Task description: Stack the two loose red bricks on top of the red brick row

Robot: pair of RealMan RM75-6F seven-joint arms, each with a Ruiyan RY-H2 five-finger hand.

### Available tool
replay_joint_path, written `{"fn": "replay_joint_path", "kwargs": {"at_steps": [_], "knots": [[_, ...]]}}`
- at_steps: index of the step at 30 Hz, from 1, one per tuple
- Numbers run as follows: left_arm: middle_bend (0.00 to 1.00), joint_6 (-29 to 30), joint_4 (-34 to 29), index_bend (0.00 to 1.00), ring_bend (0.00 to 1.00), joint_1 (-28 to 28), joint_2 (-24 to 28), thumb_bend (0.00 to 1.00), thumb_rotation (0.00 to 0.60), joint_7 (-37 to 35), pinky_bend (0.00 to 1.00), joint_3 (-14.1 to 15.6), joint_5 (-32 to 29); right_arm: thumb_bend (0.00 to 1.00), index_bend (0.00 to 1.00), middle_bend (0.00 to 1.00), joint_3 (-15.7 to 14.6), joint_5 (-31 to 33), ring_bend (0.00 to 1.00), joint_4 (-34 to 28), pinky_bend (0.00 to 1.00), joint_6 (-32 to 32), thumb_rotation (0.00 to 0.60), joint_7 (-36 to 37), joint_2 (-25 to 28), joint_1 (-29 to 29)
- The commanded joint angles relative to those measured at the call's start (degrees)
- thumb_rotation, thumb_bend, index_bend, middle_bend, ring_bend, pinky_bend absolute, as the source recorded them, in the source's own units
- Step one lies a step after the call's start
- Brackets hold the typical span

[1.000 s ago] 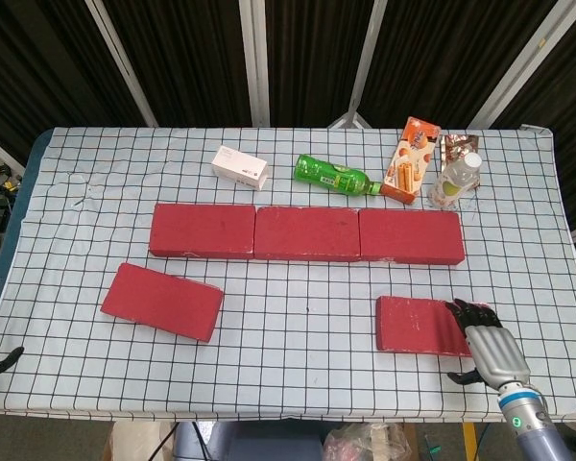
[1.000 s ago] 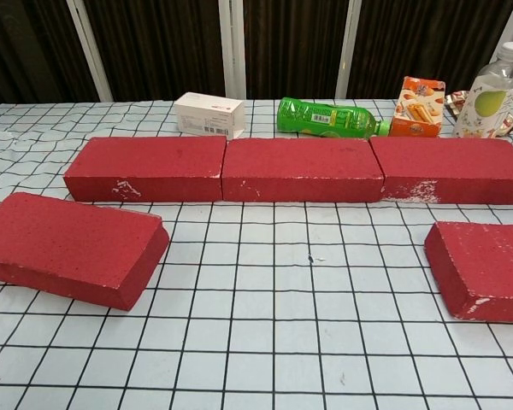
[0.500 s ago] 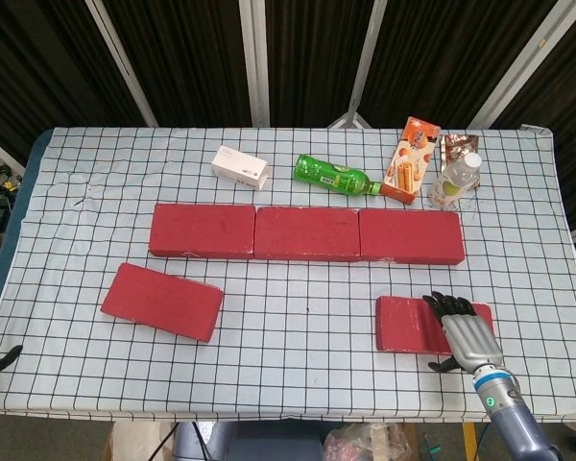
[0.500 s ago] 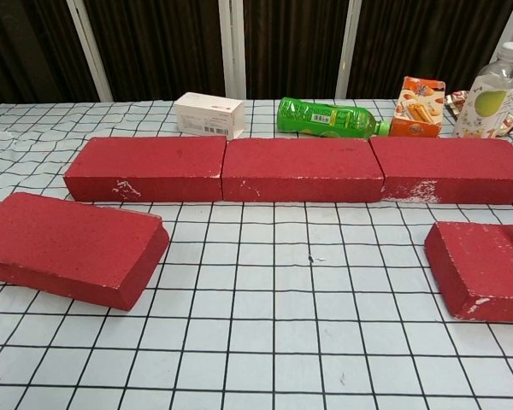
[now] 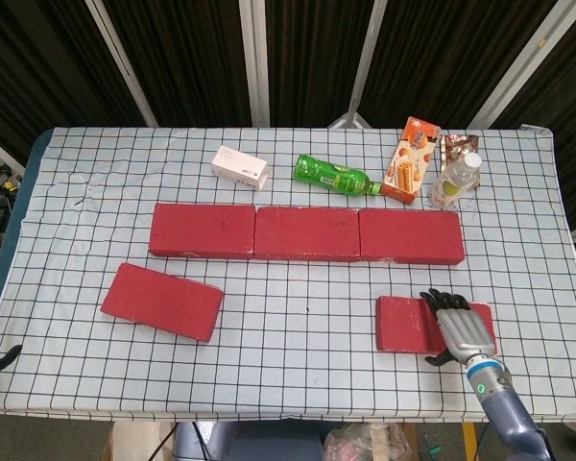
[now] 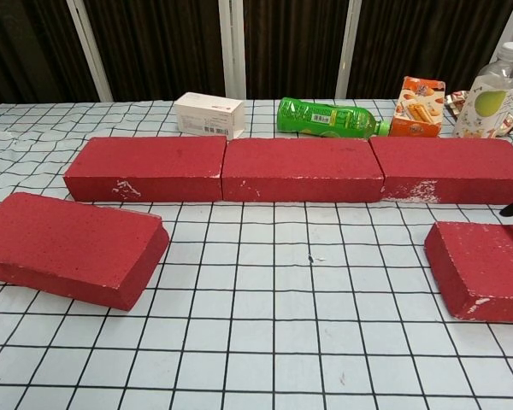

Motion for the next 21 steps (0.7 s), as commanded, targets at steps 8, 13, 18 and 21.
{"fn": "replay_joint_path", "kwargs": {"at_steps": [8, 13, 18, 21], "knots": [[0.0, -0.2, -0.1, 0.01, 0.0, 0.01, 0.0, 0.0, 0.6, 0.14, 0.09, -0.31, -0.61, 0.15, 0.0, 0.03, -0.73, 3.86, 0.02, 1.91, 0.0, -0.66, 0.6, -1.91, -1.45, 2.49], [0.0, -0.37, -0.3, 0.01, 0.0, -0.02, -0.03, 0.0, 0.6, 0.28, 0.09, -0.36, -0.76, 0.15, 0.07, 0.09, -1.05, 4.11, 0.06, 2.28, 0.0, 0.16, 0.6, -1.81, -1.99, 2.82], [0.0, -0.56, -0.49, 0.02, 0.0, -0.04, -0.02, 0.0, 0.6, 0.46, 0.09, -0.3, -0.8, 0.15, 0.15, 0.12, -0.98, 3.11, 0.09, 2.53, 0.0, 2.07, 0.6, -1.36, -2.64, 2.73], [0.0, -0.78, -0.61, 0.02, 0.0, -0.07, 0.08, 0.0, 0.6, 0.51, 0.09, -0.23, -0.82, 0.15, 0.18, 0.14, -1.01, 2.88, 0.11, 2.6, 0.0, 2.43, 0.6, -1.13, -2.84, 2.79]]}}
